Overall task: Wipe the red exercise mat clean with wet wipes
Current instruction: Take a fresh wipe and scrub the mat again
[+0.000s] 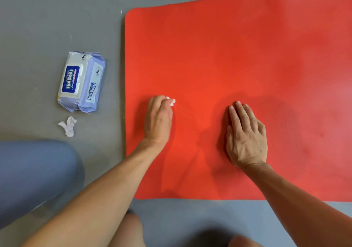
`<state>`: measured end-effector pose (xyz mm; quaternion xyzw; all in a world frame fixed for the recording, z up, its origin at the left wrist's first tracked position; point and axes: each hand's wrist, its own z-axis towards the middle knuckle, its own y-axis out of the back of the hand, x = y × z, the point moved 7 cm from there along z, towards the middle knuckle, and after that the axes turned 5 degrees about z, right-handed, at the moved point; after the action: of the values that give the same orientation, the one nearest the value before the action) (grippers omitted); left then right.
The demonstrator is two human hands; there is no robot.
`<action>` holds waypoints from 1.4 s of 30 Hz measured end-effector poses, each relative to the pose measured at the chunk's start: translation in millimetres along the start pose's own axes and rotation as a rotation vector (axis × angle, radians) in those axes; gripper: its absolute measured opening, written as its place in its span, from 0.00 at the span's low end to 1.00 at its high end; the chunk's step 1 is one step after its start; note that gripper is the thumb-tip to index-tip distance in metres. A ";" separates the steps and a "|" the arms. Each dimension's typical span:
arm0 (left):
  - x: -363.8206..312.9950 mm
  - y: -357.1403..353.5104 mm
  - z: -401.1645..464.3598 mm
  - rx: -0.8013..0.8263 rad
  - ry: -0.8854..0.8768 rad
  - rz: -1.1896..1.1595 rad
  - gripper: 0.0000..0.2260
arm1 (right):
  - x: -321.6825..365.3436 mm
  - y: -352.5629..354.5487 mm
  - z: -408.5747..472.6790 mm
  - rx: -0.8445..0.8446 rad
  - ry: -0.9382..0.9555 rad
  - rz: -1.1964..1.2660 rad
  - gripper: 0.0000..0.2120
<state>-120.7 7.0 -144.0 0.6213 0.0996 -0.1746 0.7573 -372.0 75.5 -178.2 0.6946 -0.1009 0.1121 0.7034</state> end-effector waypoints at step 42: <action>-3.5 -23.6 68.3 -0.020 0.003 -0.010 0.11 | -21.1 4.7 77.7 -0.011 0.043 0.046 0.29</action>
<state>-137.6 -63.0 -149.9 0.6137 0.1055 -0.1764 0.7623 -392.5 -2.5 -178.9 0.6857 -0.1021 0.1426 0.7065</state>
